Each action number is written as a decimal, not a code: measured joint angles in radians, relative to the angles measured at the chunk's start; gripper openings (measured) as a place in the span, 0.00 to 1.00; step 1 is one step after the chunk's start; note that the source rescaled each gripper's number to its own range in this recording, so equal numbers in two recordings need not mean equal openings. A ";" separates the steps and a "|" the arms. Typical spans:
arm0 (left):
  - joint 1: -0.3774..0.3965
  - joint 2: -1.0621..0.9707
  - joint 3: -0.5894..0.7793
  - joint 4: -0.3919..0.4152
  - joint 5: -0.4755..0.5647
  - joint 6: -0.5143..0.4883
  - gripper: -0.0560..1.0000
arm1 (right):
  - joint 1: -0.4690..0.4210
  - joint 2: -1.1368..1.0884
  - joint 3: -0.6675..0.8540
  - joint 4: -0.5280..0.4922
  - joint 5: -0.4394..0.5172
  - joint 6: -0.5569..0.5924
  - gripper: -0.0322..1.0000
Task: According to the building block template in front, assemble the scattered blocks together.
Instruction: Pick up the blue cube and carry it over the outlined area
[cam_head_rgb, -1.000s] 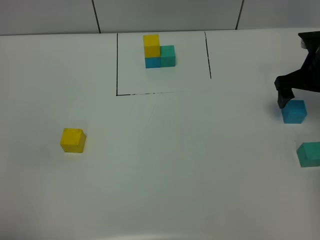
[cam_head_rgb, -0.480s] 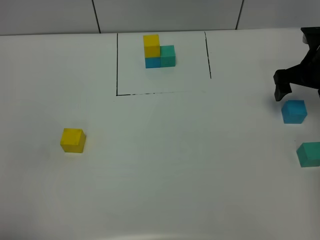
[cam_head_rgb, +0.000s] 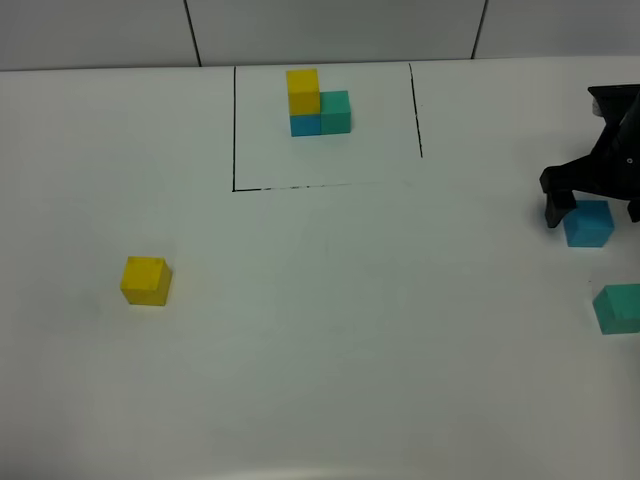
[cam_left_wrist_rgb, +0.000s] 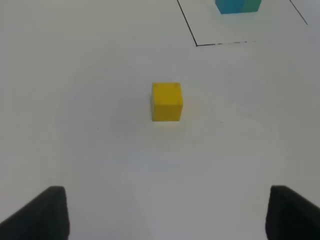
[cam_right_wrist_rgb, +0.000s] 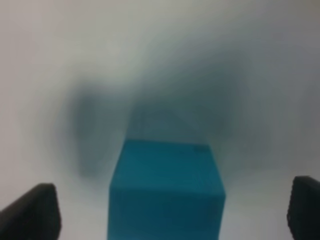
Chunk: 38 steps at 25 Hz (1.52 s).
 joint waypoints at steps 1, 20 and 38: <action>0.000 0.000 0.000 0.000 0.000 0.000 0.71 | 0.000 0.000 0.000 -0.001 0.005 0.000 0.77; 0.000 0.000 0.000 0.000 0.000 0.000 0.71 | 0.037 -0.013 -0.066 0.045 0.138 -0.130 0.04; 0.000 0.000 0.000 0.000 0.000 0.000 0.71 | 0.842 -0.060 -0.079 -0.284 0.202 -0.569 0.04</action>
